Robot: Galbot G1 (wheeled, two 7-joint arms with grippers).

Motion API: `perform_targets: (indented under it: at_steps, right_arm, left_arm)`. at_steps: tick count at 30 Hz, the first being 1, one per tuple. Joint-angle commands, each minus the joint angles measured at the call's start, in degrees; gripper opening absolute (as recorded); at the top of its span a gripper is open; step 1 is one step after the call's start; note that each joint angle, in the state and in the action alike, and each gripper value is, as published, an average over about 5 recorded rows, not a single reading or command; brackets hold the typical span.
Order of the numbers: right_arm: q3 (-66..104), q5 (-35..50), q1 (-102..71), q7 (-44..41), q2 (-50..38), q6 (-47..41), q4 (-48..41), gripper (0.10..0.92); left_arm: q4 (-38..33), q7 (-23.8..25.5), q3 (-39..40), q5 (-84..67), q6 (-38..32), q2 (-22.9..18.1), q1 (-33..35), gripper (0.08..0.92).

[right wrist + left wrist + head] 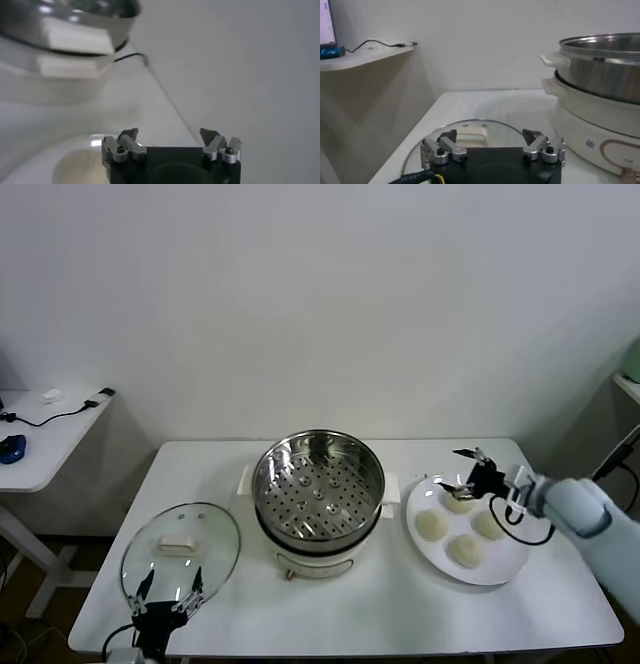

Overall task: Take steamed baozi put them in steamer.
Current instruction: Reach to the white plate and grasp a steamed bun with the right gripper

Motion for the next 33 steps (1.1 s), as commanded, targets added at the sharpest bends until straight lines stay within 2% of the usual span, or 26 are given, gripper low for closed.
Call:
perform_targets:
  at_steps: [1,7,17,22,33]
  right_arm:
    - [-33.38,-2.78,34.77,-21.65,-3.94,7.02,-14.02,0.823]
    - [-42.46,-2.11,39.82,-22.59,3.16,6.10,-19.33,0.823]
    - [-41.84,0.57,33.90,-17.15,12.66,0.43,-25.17,0.823]
    - [-40.88,2.22,30.79,-16.05,15.50,-2.33,-26.56,0.823]
    - [-38.37,-2.00,25.12,-13.85,19.35,-3.72,-30.14,0.823]
  left_arm:
    - [0.09,0.03,0.08,0.06,-0.06,-0.29,0.00,0.823]
    - [0.65,0.05,-0.07,0.09,-0.33,-0.74,-0.59,0.823]
    - [1.53,0.14,0.08,0.35,-0.92,-1.56,-0.69,0.823]
    - [2.31,0.14,0.19,0.42,-1.33,-1.80,-0.52,0.823]
    - [2.60,0.09,-0.19,0.49,-1.58,-2.16,-0.20,0.823]
